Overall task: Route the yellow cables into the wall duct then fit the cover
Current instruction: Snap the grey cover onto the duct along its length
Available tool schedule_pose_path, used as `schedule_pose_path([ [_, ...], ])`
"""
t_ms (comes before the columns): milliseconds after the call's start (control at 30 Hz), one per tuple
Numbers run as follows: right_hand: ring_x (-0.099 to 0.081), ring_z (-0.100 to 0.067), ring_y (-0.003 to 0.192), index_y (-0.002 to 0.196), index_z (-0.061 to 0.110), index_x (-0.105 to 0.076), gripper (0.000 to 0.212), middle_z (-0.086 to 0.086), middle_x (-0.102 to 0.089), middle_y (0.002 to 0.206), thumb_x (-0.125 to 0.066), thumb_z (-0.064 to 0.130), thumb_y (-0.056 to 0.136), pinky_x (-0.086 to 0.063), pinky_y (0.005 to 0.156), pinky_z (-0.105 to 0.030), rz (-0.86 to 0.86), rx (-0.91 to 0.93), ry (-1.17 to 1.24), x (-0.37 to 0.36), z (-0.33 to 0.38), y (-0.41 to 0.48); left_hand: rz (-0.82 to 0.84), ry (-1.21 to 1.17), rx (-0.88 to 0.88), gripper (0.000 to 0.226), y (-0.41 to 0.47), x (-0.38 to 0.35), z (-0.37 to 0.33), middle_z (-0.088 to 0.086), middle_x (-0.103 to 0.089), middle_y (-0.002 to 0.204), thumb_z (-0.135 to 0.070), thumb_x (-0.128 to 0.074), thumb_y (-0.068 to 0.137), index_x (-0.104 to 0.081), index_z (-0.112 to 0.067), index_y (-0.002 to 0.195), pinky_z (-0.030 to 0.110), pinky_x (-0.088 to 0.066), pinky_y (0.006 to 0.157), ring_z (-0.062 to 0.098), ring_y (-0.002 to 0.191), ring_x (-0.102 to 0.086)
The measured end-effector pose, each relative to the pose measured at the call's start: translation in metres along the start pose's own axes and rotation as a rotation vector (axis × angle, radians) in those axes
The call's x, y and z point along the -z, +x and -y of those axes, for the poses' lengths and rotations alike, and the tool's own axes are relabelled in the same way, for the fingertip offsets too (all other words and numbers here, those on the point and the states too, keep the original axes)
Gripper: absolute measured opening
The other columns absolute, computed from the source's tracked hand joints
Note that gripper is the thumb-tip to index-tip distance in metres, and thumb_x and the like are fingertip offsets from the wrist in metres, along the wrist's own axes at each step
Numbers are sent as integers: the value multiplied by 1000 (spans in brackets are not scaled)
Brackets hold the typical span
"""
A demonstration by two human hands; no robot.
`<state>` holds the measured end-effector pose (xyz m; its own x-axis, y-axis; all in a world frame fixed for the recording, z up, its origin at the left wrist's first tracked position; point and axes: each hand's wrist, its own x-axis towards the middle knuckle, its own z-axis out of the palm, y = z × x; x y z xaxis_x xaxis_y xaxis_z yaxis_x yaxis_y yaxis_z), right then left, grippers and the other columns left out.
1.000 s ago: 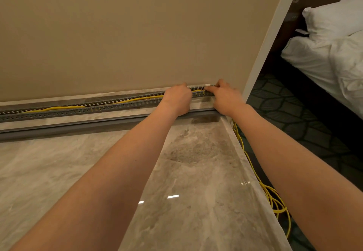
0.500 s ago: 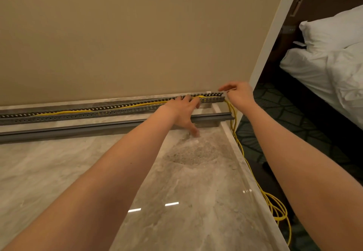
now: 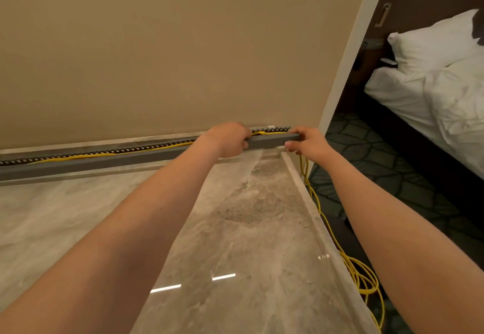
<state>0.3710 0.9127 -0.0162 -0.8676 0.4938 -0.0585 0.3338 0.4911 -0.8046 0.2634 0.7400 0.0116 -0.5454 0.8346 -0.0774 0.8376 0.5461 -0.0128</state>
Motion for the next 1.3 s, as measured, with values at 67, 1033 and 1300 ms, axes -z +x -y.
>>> schedule_pose_path([
  [67, -54, -8, 63, 119, -1, -53, 30, -24, -62, 105, -58, 1, 90, -44, 45, -5, -23, 3, 36, 0, 3, 5, -30, 30, 24, 28, 1, 1, -1, 17, -57, 123, -17, -42, 96, -54, -9, 120, 37, -46, 85, 34, 113, -56],
  [1033, -51, -24, 109, 132, 14, -51, 58, -9, -51, 113, -72, 29, 80, -40, 92, -27, 17, 129, -347, 3, -8, 46, 127, 184, -16, 45, 28, -2, 19, 15, -42, 129, -29, -41, 100, -39, -7, 139, 41, -45, 85, 36, 108, -56],
  [1300, -54, -33, 108, 117, -1, -58, 39, -21, -61, 119, -69, 9, 82, -37, 77, -30, -4, 127, -292, -1, -4, 49, 209, 270, -16, 43, 30, 5, 13, 15, -45, 131, -26, -36, 101, -40, -4, 137, 42, -45, 90, 35, 112, -55],
])
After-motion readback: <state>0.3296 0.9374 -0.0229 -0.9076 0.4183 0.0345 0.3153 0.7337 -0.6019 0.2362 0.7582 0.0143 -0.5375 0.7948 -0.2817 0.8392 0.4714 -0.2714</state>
